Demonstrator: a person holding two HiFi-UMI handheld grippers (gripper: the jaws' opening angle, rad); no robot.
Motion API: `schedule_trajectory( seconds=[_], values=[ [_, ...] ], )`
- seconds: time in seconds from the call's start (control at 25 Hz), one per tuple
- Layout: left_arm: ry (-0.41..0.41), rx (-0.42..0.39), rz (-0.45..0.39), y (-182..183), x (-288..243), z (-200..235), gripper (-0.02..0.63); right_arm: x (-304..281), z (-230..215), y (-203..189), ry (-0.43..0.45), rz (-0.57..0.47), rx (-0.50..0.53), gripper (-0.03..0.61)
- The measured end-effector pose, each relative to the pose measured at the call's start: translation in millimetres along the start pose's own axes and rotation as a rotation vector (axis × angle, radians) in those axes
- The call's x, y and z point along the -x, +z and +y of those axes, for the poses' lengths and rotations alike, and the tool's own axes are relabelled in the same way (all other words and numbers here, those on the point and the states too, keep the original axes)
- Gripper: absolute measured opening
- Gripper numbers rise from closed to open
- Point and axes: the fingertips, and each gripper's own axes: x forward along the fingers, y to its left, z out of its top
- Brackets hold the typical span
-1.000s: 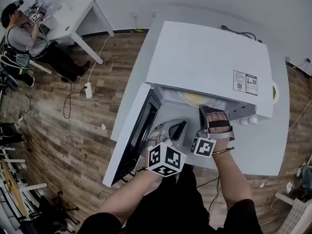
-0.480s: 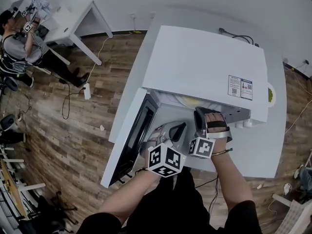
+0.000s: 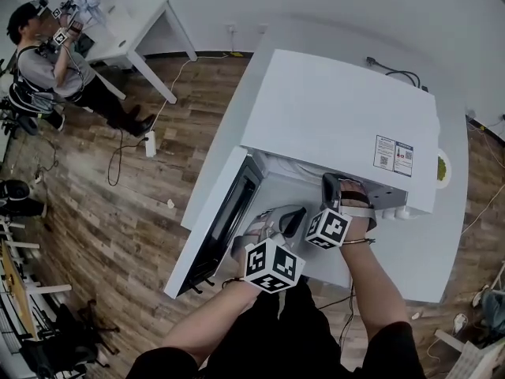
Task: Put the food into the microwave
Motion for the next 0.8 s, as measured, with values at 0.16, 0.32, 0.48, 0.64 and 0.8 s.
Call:
schedule_trajectory(
  seconds=[0.16,0.32,0.48,0.64,0.8],
  values=[
    [0.012,0.002,0.006,1,3,1,0.008,-14,-11,1,-0.003,0.004,-0.05,0.015],
    [0.018,0.008,-0.001,6,13,2,0.008,-1,-14,8,0.003,-0.041,-0.094,0.017],
    [-0.007,0.036,-0.037,14,32,-1,0.008,43,-8,17,0.019,-0.106,-0.136,0.017],
    [-0.052,0.062,-0.097,29,64,-14,0.008,107,6,24,0.099,-0.183,-0.259,0.017],
    [-0.079,0.042,-0.172,47,100,-28,0.008,173,10,32,0.182,-0.244,-0.452,0.017]
  ],
)
